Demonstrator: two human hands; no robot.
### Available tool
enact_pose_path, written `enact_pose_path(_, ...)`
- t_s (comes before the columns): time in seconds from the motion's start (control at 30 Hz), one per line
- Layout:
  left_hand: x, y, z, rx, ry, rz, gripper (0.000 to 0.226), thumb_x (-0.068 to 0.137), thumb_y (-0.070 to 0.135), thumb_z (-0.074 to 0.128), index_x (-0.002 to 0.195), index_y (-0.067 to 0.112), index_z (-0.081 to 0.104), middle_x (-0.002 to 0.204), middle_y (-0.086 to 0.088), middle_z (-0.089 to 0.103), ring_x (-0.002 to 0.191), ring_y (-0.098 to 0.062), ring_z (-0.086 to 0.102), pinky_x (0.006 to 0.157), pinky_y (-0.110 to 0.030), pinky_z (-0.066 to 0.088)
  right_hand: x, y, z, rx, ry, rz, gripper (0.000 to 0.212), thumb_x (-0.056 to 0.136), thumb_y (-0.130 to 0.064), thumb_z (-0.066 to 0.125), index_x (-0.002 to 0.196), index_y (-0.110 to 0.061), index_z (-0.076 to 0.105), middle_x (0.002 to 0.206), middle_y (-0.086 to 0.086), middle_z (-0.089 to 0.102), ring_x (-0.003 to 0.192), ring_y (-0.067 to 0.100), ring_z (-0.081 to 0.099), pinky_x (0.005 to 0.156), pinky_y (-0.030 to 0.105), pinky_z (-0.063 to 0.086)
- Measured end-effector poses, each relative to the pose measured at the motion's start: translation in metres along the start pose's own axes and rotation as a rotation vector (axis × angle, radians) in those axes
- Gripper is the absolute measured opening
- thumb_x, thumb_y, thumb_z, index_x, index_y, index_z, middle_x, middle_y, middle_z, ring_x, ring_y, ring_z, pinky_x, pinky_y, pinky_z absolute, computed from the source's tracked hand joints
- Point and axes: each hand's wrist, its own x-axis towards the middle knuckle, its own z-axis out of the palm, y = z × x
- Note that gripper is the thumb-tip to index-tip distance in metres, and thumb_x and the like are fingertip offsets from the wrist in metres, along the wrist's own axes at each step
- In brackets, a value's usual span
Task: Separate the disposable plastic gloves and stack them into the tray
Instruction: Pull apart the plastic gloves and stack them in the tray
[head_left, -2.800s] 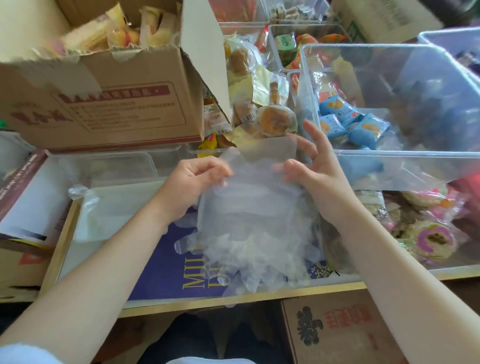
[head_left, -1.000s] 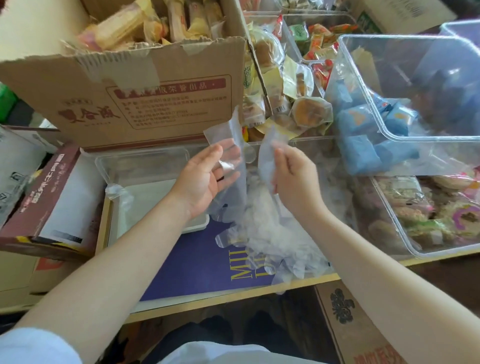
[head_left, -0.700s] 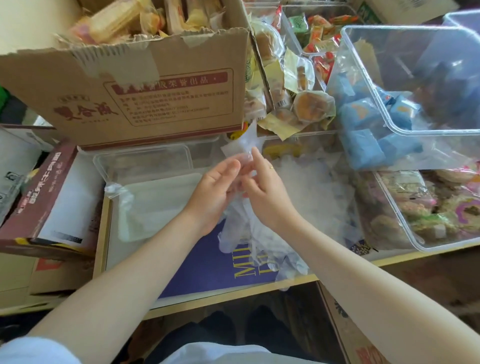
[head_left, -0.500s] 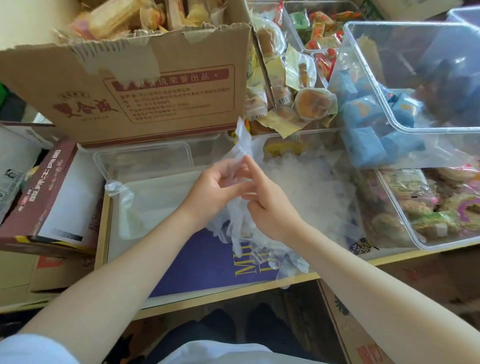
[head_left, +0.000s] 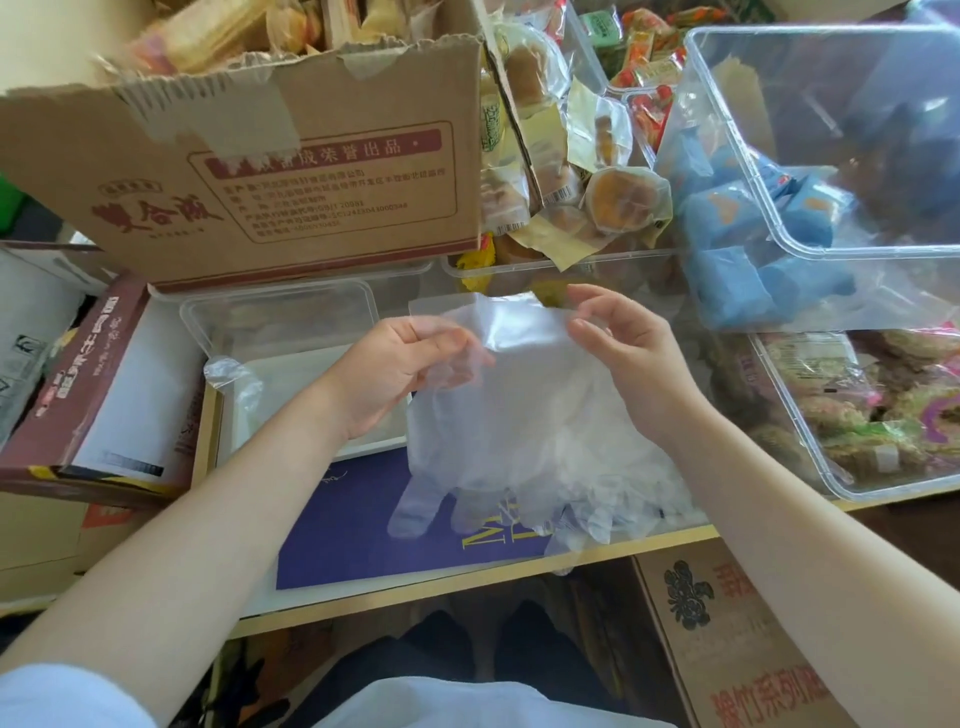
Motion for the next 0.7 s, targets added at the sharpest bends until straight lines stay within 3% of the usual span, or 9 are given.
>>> enact_pose_path(0.07,-0.001,0.004,0.003,0.022,-0.014,-0.009,0.025,0.082,0.027,0.053,0.074,0.018,0.075,0.084,-0.002,0.074,0.088,-0.016,0.069,0.076,-0.020,0.051,0.000,-0.006,-0.004,0.062,-0.023,0.017,0.024,0.085,-0.009,0.065,0.066,-0.024,0.066,0.120,-0.001,0.061,0.108,0.006,0.056,0.098,0.034,0.039)
enact_pose_path(0.13,-0.001,0.007,0.004,0.002,-0.037,-0.008,0.027,0.083,0.022,0.051,0.069,0.019,0.074,0.078,-0.004,0.074,0.089,-0.016,0.070,0.071,-0.017,0.051,0.003,-0.008,-0.009,0.125,-0.095,0.066,0.024,0.082,-0.019,0.066,0.059,-0.027,0.066,0.114,-0.004,0.064,0.109,0.005,0.056,0.096,0.030,0.039)
enact_pose_path(0.23,0.000,0.011,0.006,-0.036,-0.104,0.012,0.025,0.088,0.017,0.053,0.071,0.016,0.071,0.083,-0.011,0.069,0.093,-0.026,0.064,0.068,-0.015,0.048,0.006,-0.004,-0.011,0.181,-0.190,0.161,0.017,0.078,-0.034,0.070,0.071,-0.021,0.061,0.087,0.001,0.058,0.086,0.013,0.054,0.082,0.031,0.036)
enact_pose_path(0.3,0.001,0.014,0.008,-0.021,-0.147,0.021,0.028,0.088,0.016,0.048,0.069,0.017,0.069,0.072,-0.002,0.063,0.091,-0.030,0.054,0.067,-0.014,0.046,0.006,0.001,-0.010,0.255,-0.249,0.215,0.048,0.070,-0.048,0.074,0.095,-0.010,0.058,0.091,0.012,0.054,0.084,0.020,0.050,0.083,0.032,0.037)
enact_pose_path(0.37,0.002,0.016,0.011,-0.012,-0.161,0.029,0.032,0.086,0.017,0.044,0.066,0.020,0.069,0.061,0.008,0.057,0.073,-0.016,0.055,0.061,-0.012,0.043,0.005,0.004,-0.011,0.327,-0.330,0.306,0.080,0.063,-0.054,0.076,0.117,-0.001,0.050,0.114,0.020,0.060,0.104,0.027,0.060,0.099,0.037,0.043)
enact_pose_path(0.4,0.003,0.017,0.012,-0.015,-0.162,0.027,0.033,0.085,0.017,0.043,0.065,0.021,0.069,0.061,0.010,0.058,0.063,-0.007,0.054,0.057,-0.012,0.041,0.004,0.004,-0.012,0.351,-0.398,0.348,0.086,0.062,-0.055,0.078,0.122,0.000,0.050,0.121,0.020,0.060,0.110,0.028,0.061,0.100,0.038,0.045)
enact_pose_path(0.47,0.002,0.019,0.014,-0.027,-0.185,0.012,0.034,0.085,0.018,0.043,0.066,0.023,0.071,0.065,0.009,0.065,0.057,-0.003,0.056,0.055,-0.012,0.040,0.003,0.001,-0.015,0.350,-0.522,0.390,0.069,0.062,-0.052,0.077,0.112,-0.006,0.065,0.115,0.013,0.067,0.107,0.020,0.064,0.090,0.028,0.052)
enact_pose_path(0.57,0.003,0.018,0.015,-0.008,-0.175,-0.006,0.029,0.087,0.020,0.044,0.074,0.018,0.070,0.078,-0.003,0.070,0.065,-0.010,0.062,0.058,-0.015,0.045,0.002,-0.002,-0.017,0.338,-0.548,0.361,0.019,0.070,-0.031,0.067,0.074,-0.015,0.076,0.081,-0.001,0.072,0.076,0.008,0.068,0.070,0.017,0.052)
enact_pose_path(0.7,0.004,0.010,0.014,0.003,-0.091,-0.039,0.019,0.089,0.024,0.052,0.084,0.018,0.069,0.094,-0.009,0.072,0.081,-0.017,0.067,0.069,-0.024,0.054,0.007,-0.005,-0.019,0.331,-0.401,0.247,0.010,0.075,-0.019,0.062,0.074,-0.010,0.066,0.070,-0.001,0.067,0.061,0.008,0.062,0.062,0.018,0.049)
